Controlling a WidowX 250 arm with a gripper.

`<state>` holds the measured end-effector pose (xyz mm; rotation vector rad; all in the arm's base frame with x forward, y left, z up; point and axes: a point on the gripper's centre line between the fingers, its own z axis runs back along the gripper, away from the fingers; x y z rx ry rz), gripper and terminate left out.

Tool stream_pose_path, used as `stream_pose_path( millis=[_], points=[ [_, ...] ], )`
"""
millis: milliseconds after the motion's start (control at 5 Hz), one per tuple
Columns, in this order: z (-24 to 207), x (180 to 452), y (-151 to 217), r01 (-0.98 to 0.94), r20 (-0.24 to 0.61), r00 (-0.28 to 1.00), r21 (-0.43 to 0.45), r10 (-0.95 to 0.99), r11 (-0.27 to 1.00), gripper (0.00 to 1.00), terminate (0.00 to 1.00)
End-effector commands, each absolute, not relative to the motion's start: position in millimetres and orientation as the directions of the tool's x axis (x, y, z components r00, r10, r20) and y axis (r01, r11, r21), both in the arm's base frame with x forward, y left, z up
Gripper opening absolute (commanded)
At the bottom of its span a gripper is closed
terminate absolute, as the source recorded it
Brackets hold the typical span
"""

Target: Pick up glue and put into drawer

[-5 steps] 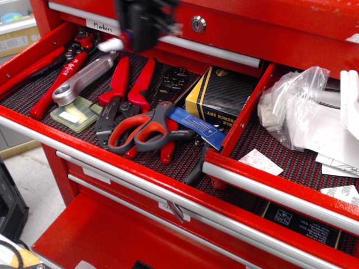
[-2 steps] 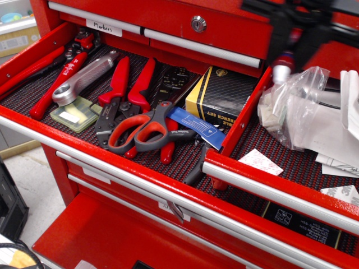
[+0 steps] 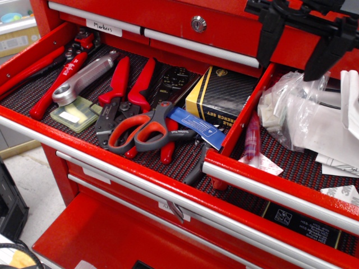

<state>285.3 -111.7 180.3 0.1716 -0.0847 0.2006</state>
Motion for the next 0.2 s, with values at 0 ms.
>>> stream_pose_path(
  millis=[0],
  points=[
    [197.3,309.3,-104.6,-0.233,0.144,0.966,0.129,0.215,0.964,1.0,1.0]
  ],
)
